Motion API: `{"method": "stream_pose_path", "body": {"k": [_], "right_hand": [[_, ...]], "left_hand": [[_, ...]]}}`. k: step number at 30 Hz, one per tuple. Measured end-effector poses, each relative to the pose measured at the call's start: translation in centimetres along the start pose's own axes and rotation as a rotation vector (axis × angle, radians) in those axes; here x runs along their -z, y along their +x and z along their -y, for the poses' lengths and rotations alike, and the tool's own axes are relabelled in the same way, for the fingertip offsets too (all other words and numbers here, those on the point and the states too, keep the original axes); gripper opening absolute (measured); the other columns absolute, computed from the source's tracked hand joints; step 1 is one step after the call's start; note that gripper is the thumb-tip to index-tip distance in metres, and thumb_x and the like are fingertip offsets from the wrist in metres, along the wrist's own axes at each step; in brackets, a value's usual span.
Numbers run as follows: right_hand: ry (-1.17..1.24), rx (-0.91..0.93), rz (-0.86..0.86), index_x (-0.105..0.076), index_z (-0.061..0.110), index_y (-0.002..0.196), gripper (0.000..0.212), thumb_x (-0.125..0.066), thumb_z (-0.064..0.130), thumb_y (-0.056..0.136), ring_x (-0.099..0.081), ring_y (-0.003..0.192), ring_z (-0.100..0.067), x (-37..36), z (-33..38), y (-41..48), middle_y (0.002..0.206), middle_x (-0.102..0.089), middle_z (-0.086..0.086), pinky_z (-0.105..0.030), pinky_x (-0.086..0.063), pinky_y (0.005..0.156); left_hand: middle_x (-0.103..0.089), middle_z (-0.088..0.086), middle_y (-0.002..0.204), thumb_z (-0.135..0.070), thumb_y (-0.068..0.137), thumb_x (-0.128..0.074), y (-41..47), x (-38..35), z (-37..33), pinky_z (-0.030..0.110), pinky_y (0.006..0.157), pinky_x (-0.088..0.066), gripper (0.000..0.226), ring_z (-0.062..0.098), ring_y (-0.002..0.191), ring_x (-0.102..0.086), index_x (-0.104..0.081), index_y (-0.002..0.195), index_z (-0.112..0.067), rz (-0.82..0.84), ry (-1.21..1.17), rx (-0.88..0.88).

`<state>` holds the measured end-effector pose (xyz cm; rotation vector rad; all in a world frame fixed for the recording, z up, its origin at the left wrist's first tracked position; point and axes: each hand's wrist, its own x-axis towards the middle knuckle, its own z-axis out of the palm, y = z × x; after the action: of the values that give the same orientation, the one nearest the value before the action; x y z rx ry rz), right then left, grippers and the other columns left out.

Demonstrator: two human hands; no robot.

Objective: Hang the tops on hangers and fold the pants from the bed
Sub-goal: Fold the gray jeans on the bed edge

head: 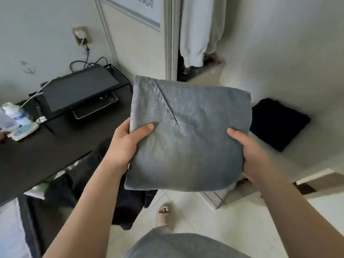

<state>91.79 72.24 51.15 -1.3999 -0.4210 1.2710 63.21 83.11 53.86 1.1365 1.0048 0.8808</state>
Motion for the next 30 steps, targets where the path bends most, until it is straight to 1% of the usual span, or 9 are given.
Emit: {"method": "stream_pose_path", "body": {"k": [3,8,11,13,17,20,24,28,30], "right_hand": [[0.087,0.016,-0.172,-0.075,0.017,0.110,0.051,-0.084,0.035,0.062,-0.075,0.094,-0.024,1.1,1.7,2.9,0.108,-0.077,-0.006,-0.042,-0.054,0.082],[0.253,-0.006,-0.348,-0.081,0.020,0.093,0.034,-0.077,0.036,0.063,-0.076,0.087,-0.021,3.3,2.1,6.5,0.104,-0.078,-0.004,-0.038,-0.052,0.077],[0.317,-0.042,-0.451,-0.075,0.017,0.109,0.051,-0.078,0.039,0.064,-0.076,0.089,-0.022,5.1,2.0,8.1,0.106,-0.077,-0.005,-0.037,-0.053,0.076],[0.360,-0.059,-0.498,-0.074,0.016,0.111,0.054,-0.079,0.039,0.063,-0.076,0.087,-0.023,6.3,2.0,9.7,0.105,-0.077,-0.006,-0.036,-0.053,0.073],[0.461,-0.108,-0.548,-0.074,0.015,0.112,0.053,-0.079,0.040,0.066,-0.075,0.090,-0.026,8.2,1.8,14.0,0.107,-0.077,-0.008,-0.036,-0.055,0.072],[0.520,-0.145,-0.580,-0.076,0.014,0.108,0.041,-0.079,0.037,0.075,-0.075,0.091,-0.029,9.2,1.6,17.7,0.105,-0.077,-0.009,-0.038,-0.058,0.071],[0.538,-0.162,-0.682,-0.075,0.009,0.107,0.036,-0.080,0.031,0.079,-0.074,0.093,-0.034,9.8,0.7,23.1,0.102,-0.077,-0.013,-0.050,-0.058,0.088],[0.536,-0.199,-0.731,-0.074,0.007,0.109,0.042,-0.083,0.031,0.076,-0.073,0.097,-0.035,10.8,-0.4,28.2,0.102,-0.077,-0.013,-0.053,-0.056,0.093],[0.528,-0.218,-0.751,-0.073,0.005,0.111,0.044,-0.084,0.029,0.076,-0.073,0.096,-0.035,11.8,-1.1,31.0,0.101,-0.077,-0.013,-0.053,-0.056,0.092]], "left_hand": [[-0.076,0.008,0.108,-0.021,0.084,-0.077,7.1,-2.5,-1.3,0.039,0.078,-0.063,0.029,0.029,0.097,-0.074,-0.070,0.112,-0.015,0.124,0.030,0.024],[-0.077,0.005,0.108,-0.027,0.079,-0.081,16.7,-7.5,-1.0,0.040,0.079,-0.060,0.039,0.028,0.097,-0.074,-0.070,0.115,-0.017,0.288,0.079,0.138],[-0.077,0.004,0.107,-0.032,0.072,-0.084,20.9,-11.0,-0.2,0.043,0.084,-0.059,0.049,0.027,0.097,-0.074,-0.070,0.118,-0.019,0.370,0.129,0.224],[-0.078,0.003,0.104,-0.030,0.076,-0.085,23.6,-13.2,0.5,0.038,0.076,-0.061,0.045,0.025,0.094,-0.075,-0.070,0.117,-0.020,0.407,0.168,0.261],[-0.079,0.003,0.094,-0.030,0.079,-0.083,29.0,-17.2,2.3,0.029,0.059,-0.060,0.038,0.023,0.082,-0.077,-0.070,0.114,-0.019,0.418,0.256,0.338],[-0.079,0.003,0.092,-0.030,0.078,-0.083,33.4,-19.6,4.2,0.033,0.064,-0.061,0.042,0.024,0.081,-0.077,-0.070,0.116,-0.018,0.401,0.333,0.359],[-0.077,0.005,0.102,-0.038,0.075,-0.085,39.3,-21.3,7.4,0.044,0.082,-0.060,0.048,0.029,0.090,-0.074,-0.067,0.118,-0.025,0.376,0.425,0.434],[-0.078,0.007,0.095,-0.027,0.081,-0.081,44.8,-22.8,11.8,0.035,0.072,-0.059,0.039,0.026,0.081,-0.075,-0.069,0.116,-0.013,0.374,0.453,0.465],[-0.077,0.012,0.102,-0.024,0.082,-0.081,47.5,-23.7,14.3,0.040,0.078,-0.059,0.039,0.029,0.087,-0.075,-0.069,0.116,-0.010,0.392,0.471,0.467]]}}
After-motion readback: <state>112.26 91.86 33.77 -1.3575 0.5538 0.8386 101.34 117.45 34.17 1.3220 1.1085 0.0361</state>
